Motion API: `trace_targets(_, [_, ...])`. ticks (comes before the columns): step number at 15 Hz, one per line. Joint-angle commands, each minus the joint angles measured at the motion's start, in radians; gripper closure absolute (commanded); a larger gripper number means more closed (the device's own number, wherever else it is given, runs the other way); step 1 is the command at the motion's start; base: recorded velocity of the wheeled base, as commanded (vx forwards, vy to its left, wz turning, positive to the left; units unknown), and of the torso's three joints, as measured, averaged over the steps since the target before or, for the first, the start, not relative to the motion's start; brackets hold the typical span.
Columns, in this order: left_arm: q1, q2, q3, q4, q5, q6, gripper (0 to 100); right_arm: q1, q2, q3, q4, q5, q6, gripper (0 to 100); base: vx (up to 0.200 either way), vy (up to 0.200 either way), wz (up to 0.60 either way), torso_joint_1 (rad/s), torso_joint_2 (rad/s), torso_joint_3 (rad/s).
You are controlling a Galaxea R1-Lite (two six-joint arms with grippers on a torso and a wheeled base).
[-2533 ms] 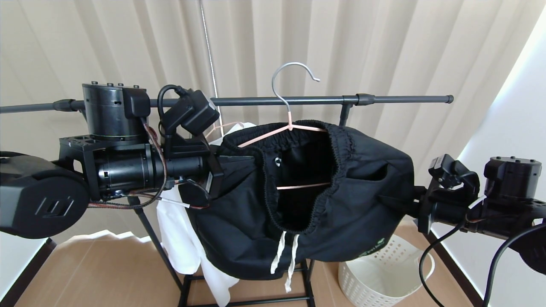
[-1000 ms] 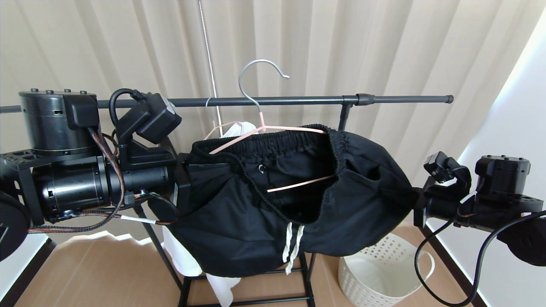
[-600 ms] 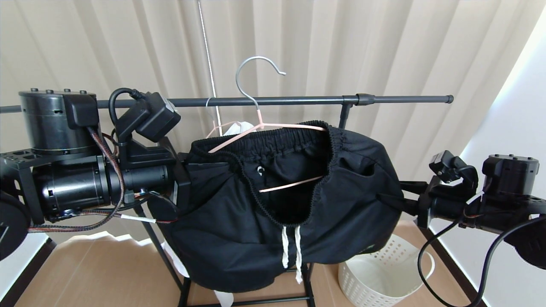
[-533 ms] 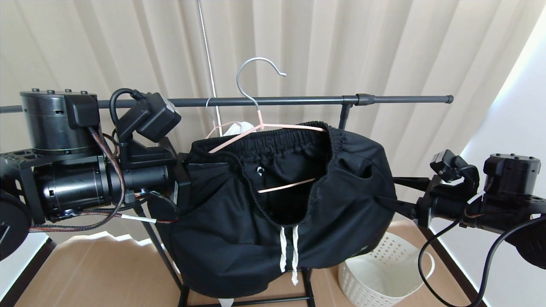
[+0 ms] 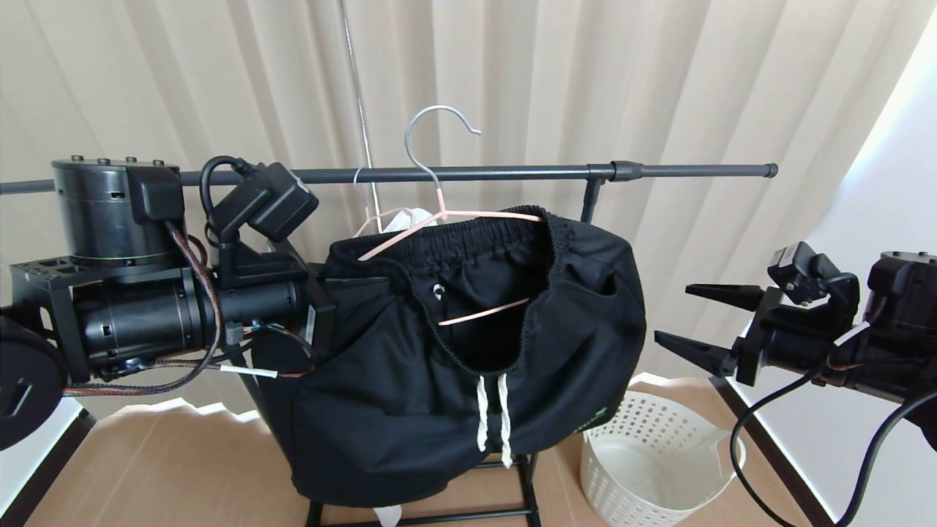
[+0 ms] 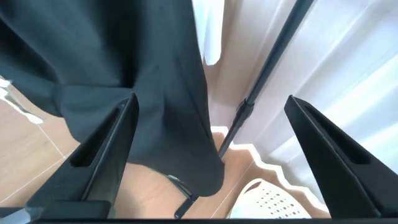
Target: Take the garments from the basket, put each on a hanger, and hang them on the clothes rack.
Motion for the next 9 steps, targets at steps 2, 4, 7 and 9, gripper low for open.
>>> trace_targets(2, [-0.006,0.005,0.007,0.003,0.042,-0.016,100,0.006,-0.073,0.0,0.001,-0.005,0.029,0,0.0,0.0,0.0,0.0,0.0,0.0])
trace_targets(4, [-0.037,0.005,0.007,0.004,0.084,-0.054,100,0.035,-0.105,-0.003,-0.001,-0.015,0.09,0,0.0,0.0,0.0,0.0,0.0,0.0])
trace_targets(7, [-0.08,0.025,0.007,0.006,0.151,-0.076,100,0.084,-0.139,-0.008,0.001,-0.111,0.141,0,0.0,0.0,0.0,0.0,0.0,0.0])
trace_targets(9, [-0.101,0.04,0.004,0.006,0.18,-0.117,100,0.122,-0.15,-0.017,-0.001,-0.196,0.19,0,0.0,0.0,0.0,0.0,0.0,0.0])
